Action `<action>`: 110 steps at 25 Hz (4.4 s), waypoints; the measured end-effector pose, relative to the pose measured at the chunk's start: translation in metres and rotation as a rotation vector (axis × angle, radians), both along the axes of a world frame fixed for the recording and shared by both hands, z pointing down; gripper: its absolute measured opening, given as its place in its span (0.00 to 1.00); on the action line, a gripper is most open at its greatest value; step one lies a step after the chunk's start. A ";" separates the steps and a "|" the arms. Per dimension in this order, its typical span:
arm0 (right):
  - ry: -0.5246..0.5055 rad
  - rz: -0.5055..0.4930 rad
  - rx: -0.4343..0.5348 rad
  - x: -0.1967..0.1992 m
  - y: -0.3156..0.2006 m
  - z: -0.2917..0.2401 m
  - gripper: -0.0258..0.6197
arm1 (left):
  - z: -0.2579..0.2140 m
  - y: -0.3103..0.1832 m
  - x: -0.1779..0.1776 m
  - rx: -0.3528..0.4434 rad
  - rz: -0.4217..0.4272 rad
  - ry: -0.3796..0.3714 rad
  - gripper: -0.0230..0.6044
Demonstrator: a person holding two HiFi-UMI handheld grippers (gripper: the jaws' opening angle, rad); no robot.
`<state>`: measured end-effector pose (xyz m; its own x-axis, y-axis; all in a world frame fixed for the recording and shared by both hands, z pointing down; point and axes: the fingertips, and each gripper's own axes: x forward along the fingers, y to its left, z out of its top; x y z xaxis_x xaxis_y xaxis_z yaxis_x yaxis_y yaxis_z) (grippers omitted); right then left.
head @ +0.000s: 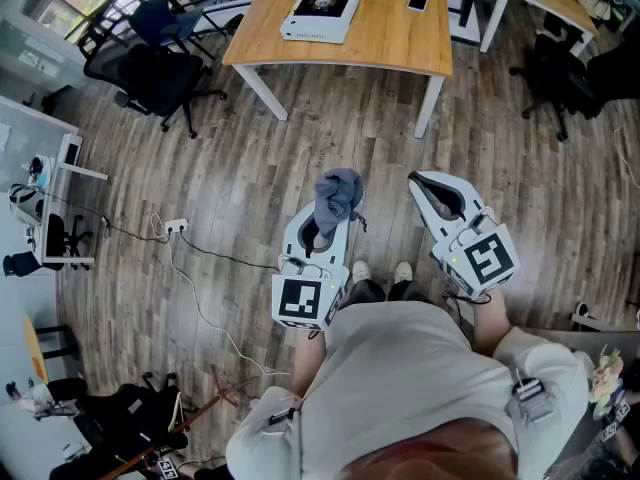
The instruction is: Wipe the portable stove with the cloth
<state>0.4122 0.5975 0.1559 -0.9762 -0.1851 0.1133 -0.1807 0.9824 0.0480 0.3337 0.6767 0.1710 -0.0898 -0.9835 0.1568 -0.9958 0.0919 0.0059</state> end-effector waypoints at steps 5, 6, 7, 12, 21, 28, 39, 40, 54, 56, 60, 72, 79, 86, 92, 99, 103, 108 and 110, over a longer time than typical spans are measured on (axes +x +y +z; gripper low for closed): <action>-0.015 -0.004 0.014 0.010 -0.004 0.003 0.07 | 0.003 -0.008 0.011 0.005 -0.008 -0.007 0.19; -0.023 -0.008 0.014 0.013 -0.004 0.002 0.07 | 0.003 -0.009 0.014 0.005 -0.011 -0.010 0.19; -0.028 -0.010 0.014 0.017 -0.006 0.002 0.07 | 0.003 -0.010 0.017 0.005 -0.015 -0.012 0.19; -0.048 -0.011 0.018 0.032 -0.014 -0.003 0.07 | 0.001 -0.017 0.030 0.011 -0.032 -0.011 0.19; -0.066 -0.064 0.000 0.046 -0.027 -0.007 0.07 | -0.006 -0.043 0.054 0.029 -0.025 -0.010 0.19; -0.061 -0.076 -0.031 0.034 -0.039 0.001 0.07 | 0.005 -0.065 0.050 0.022 0.020 0.007 0.19; -0.037 -0.090 -0.035 -0.035 -0.083 0.002 0.07 | 0.015 -0.122 -0.007 0.022 0.055 0.039 0.19; -0.035 -0.088 -0.034 -0.042 -0.087 0.001 0.07 | 0.015 -0.127 -0.015 0.023 0.056 0.040 0.19; 0.012 -0.035 -0.032 -0.108 -0.135 0.007 0.07 | 0.016 -0.173 -0.086 0.021 0.082 0.064 0.19; 0.013 -0.029 -0.035 -0.112 -0.145 0.009 0.07 | 0.018 -0.181 -0.090 0.018 0.089 0.064 0.19; 0.019 -0.032 -0.046 -0.121 -0.163 0.014 0.07 | 0.019 -0.199 -0.098 0.015 0.093 0.064 0.19; -0.028 -0.081 -0.046 -0.171 -0.259 0.013 0.07 | 0.026 -0.290 -0.148 0.003 0.034 0.050 0.19; -0.040 -0.124 -0.057 -0.197 -0.323 0.004 0.07 | 0.016 -0.346 -0.175 -0.008 -0.019 0.038 0.19; -0.040 -0.164 -0.082 -0.217 -0.360 0.006 0.07 | 0.018 -0.379 -0.194 -0.029 -0.063 0.041 0.19; -0.046 -0.165 -0.095 -0.235 -0.386 0.009 0.07 | 0.020 -0.403 -0.213 -0.040 -0.067 0.034 0.19; -0.027 -0.121 -0.091 -0.266 -0.412 0.018 0.07 | 0.031 -0.433 -0.247 -0.038 -0.027 0.053 0.19; -0.016 -0.070 -0.077 -0.286 -0.436 0.017 0.07 | 0.028 -0.463 -0.273 -0.022 0.021 0.053 0.19; -0.007 -0.005 -0.067 -0.316 -0.466 0.016 0.07 | 0.025 -0.493 -0.305 -0.018 0.078 0.054 0.19; 0.002 0.017 -0.068 -0.329 -0.475 0.019 0.07 | 0.027 -0.501 -0.319 -0.021 0.094 0.058 0.19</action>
<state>0.0832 0.1223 0.1752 -0.9726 -0.1940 0.1281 -0.1978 0.9801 -0.0180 0.0143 0.1757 0.1977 0.0121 -0.9836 0.1800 -0.9980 -0.0007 0.0632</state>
